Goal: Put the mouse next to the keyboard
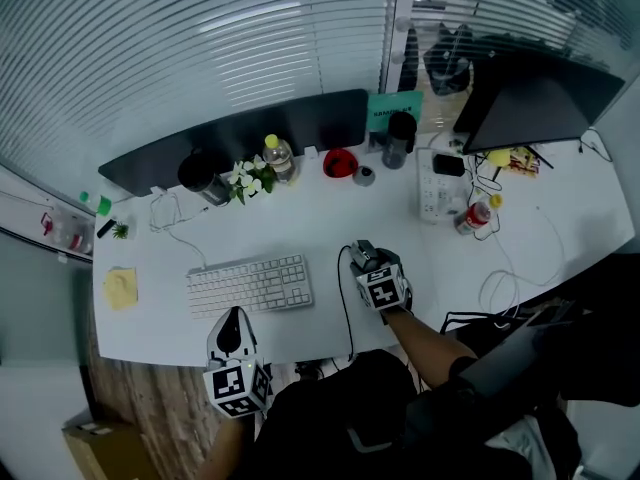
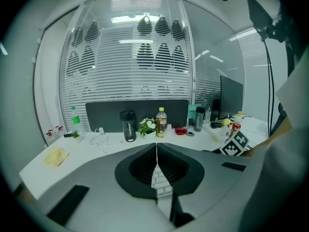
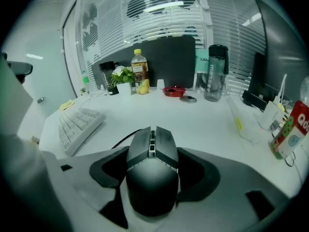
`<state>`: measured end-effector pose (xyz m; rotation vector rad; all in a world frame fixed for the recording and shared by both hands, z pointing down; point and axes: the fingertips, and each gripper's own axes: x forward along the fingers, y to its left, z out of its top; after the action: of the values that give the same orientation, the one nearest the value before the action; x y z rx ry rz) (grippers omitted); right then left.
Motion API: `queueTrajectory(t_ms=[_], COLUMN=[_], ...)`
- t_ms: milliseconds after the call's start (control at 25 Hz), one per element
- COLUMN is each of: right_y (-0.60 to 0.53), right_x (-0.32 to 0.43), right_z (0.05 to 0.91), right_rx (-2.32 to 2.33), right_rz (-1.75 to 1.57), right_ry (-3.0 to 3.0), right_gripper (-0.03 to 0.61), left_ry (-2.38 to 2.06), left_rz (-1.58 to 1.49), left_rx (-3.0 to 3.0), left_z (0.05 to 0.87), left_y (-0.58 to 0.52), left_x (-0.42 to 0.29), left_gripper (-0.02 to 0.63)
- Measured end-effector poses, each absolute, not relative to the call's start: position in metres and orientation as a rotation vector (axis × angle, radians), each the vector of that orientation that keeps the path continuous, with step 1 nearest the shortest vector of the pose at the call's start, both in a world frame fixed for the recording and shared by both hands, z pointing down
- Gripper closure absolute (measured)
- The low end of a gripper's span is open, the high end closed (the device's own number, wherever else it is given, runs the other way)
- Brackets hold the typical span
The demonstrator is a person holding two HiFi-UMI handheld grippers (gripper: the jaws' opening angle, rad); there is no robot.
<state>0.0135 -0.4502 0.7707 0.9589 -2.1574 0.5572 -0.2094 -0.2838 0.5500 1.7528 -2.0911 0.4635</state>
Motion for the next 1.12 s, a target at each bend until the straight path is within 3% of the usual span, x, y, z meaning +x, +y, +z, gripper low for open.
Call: queueTrajectory(t_ms=[1120], right_y=[-0.456], right_x=[0.015], right_z=[0.776], right_rx=[0.993], right_rz=[0.493], right_ry=[-2.157], right_gripper=[0.275], left_ry=[-2.086], left_rz=[0.447], left_rx=[1.785], left_z=[0.548], left_y=[-0.274], left_x=[-0.220], left_gripper=[0.584])
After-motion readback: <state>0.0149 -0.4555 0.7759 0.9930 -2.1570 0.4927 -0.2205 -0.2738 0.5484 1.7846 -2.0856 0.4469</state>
